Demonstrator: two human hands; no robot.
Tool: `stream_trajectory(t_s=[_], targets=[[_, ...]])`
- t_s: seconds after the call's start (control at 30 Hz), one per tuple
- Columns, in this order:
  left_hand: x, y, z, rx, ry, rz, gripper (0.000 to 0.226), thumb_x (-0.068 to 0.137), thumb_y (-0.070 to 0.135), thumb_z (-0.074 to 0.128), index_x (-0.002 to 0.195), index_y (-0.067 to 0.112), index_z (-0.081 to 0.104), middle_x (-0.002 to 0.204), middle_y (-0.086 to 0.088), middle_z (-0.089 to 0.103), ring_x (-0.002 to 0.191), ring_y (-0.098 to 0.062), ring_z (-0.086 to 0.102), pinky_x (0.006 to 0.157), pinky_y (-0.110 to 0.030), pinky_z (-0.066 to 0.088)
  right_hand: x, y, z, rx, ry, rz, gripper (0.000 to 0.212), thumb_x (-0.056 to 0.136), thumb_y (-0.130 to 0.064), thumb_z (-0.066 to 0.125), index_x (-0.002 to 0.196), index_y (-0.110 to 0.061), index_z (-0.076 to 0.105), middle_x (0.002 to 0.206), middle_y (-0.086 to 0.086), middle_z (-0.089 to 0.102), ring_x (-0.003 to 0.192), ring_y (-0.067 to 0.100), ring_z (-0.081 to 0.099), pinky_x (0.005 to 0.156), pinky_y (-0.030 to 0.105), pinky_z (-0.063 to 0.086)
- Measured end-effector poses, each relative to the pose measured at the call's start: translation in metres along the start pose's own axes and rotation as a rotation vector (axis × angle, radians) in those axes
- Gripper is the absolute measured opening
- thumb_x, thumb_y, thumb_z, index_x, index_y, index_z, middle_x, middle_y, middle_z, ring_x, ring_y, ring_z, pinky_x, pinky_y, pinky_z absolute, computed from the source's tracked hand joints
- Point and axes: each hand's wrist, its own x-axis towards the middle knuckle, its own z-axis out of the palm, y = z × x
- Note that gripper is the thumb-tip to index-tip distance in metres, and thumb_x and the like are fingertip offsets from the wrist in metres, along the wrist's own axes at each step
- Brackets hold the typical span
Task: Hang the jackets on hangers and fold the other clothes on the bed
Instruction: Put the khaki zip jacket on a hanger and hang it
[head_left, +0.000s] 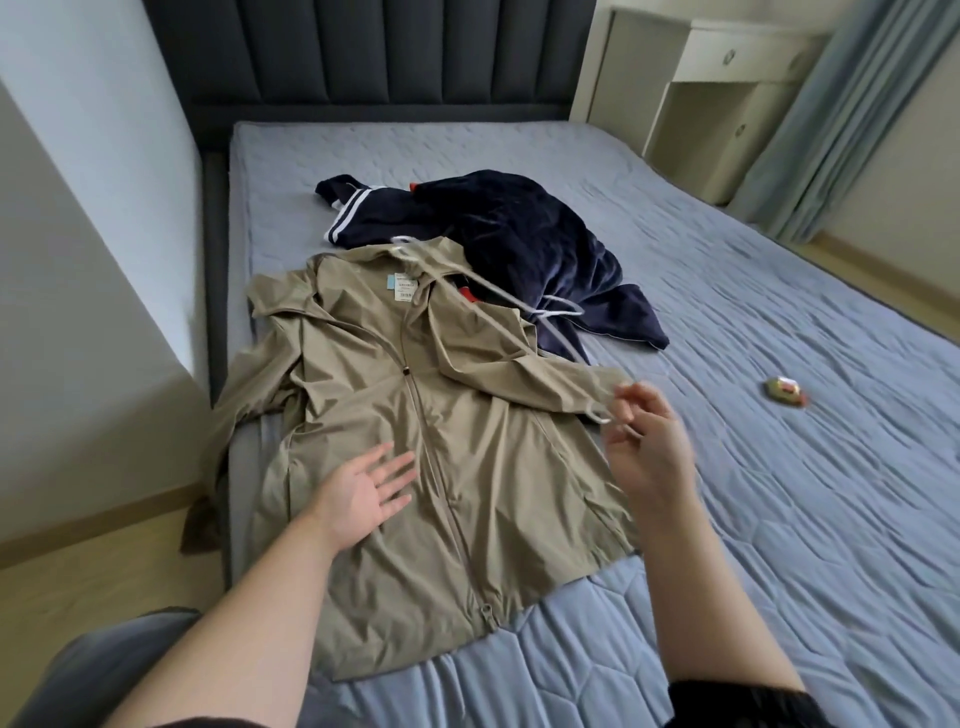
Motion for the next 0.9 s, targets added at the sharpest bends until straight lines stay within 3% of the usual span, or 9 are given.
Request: stream_trajectory(t_s=[0.1, 0.17, 0.27, 0.4, 0.47, 0.57, 0.73, 0.83, 0.9], targets=[[-0.01, 0.013, 0.008, -0.102, -0.169, 0.087, 0.083, 0.055, 0.032, 0.087, 0.127, 0.022, 0.046, 0.131, -0.014, 0.056, 0.117, -0.033, 0.056, 0.097, -0.052, 0.045, 0.008, 0.032, -0.013, -0.098, -0.15, 0.204, 0.039, 0.073, 0.017, 0.035, 0.065, -0.009, 0.064, 0.065, 0.006, 0.06, 0.037, 0.005, 0.037, 0.041, 0.012, 0.031], [-0.015, 0.02, 0.008, -0.262, -0.141, 0.168, 0.062, 0.072, 0.038, 0.074, 0.121, 0.02, 0.041, 0.125, -0.019, 0.057, 0.112, -0.035, 0.06, 0.096, -0.054, 0.045, 0.014, 0.049, -0.029, -0.179, -0.197, 0.324, 0.04, 0.074, 0.015, 0.036, 0.067, -0.01, 0.066, 0.067, 0.006, 0.059, 0.035, 0.004, 0.033, 0.038, 0.014, 0.023], [-0.009, 0.025, -0.007, -0.418, 0.226, 0.204, 0.019, 0.098, 0.033, 0.045, 0.098, 0.014, 0.042, 0.1, -0.014, 0.061, 0.08, -0.026, 0.068, 0.088, -0.043, 0.049, 0.024, 0.064, -0.058, -0.301, -0.094, 0.473, 0.038, 0.085, 0.014, 0.033, 0.087, -0.01, 0.063, 0.081, 0.009, 0.063, 0.037, 0.006, 0.039, 0.034, 0.013, 0.025], [0.0, 0.008, -0.021, -0.199, 0.538, 0.068, 0.033, 0.101, 0.008, 0.017, 0.076, 0.011, 0.038, 0.077, -0.006, 0.045, 0.066, -0.02, 0.052, 0.097, -0.037, 0.044, 0.032, 0.08, -0.088, -0.73, 0.031, 0.572, 0.028, 0.096, 0.002, 0.042, 0.121, -0.006, 0.052, 0.098, 0.01, 0.06, 0.07, 0.017, 0.059, 0.055, 0.028, 0.047], [0.0, 0.002, -0.018, -0.165, 0.515, 0.022, 0.033, 0.1, 0.005, 0.015, 0.076, 0.011, 0.037, 0.076, -0.008, 0.046, 0.07, -0.026, 0.055, 0.088, -0.037, 0.047, 0.029, 0.09, -0.08, -1.091, -0.041, 0.53, 0.034, 0.096, -0.003, 0.044, 0.13, 0.003, 0.047, 0.083, 0.01, 0.057, 0.064, 0.016, 0.053, 0.051, 0.023, 0.039], [0.0, 0.004, -0.007, -0.189, 0.431, 0.038, 0.034, 0.104, 0.009, 0.02, 0.075, 0.01, 0.038, 0.073, -0.008, 0.045, 0.066, -0.028, 0.059, 0.083, -0.04, 0.047, 0.026, 0.111, -0.042, -1.45, -0.21, 0.407, 0.029, 0.097, -0.015, 0.046, 0.117, 0.003, 0.056, 0.076, 0.01, 0.055, 0.058, 0.018, 0.05, 0.046, 0.022, 0.038], [0.006, 0.011, 0.0, -0.11, 0.234, 0.149, 0.033, 0.105, 0.013, 0.026, 0.078, 0.007, 0.044, 0.052, -0.006, 0.051, 0.049, -0.02, 0.068, 0.073, -0.039, 0.048, 0.043, 0.153, 0.017, -1.51, -0.117, 0.003, 0.016, 0.086, -0.029, 0.063, 0.087, -0.013, 0.061, 0.079, 0.0, 0.062, 0.081, 0.02, 0.059, 0.068, 0.027, 0.039], [0.016, 0.026, 0.0, -0.062, 0.144, 0.236, 0.03, 0.105, 0.015, 0.03, 0.084, 0.008, 0.05, 0.059, -0.008, 0.066, 0.059, -0.02, 0.071, 0.078, -0.038, 0.049, 0.062, 0.169, 0.035, -1.48, 0.036, -0.114, 0.023, 0.086, -0.034, 0.059, 0.099, -0.016, 0.054, 0.094, 0.002, 0.065, 0.091, 0.026, 0.06, 0.078, 0.033, 0.046], [0.026, 0.032, 0.003, 0.183, 0.172, 0.325, 0.028, 0.104, 0.02, 0.035, 0.087, 0.013, 0.056, 0.075, -0.006, 0.069, 0.066, -0.015, 0.07, 0.073, -0.035, 0.051, 0.08, 0.169, 0.043, -1.455, 0.119, -0.195, 0.029, 0.09, -0.038, 0.054, 0.109, -0.016, 0.05, 0.1, 0.002, 0.065, 0.092, 0.028, 0.061, 0.082, 0.035, 0.047]])
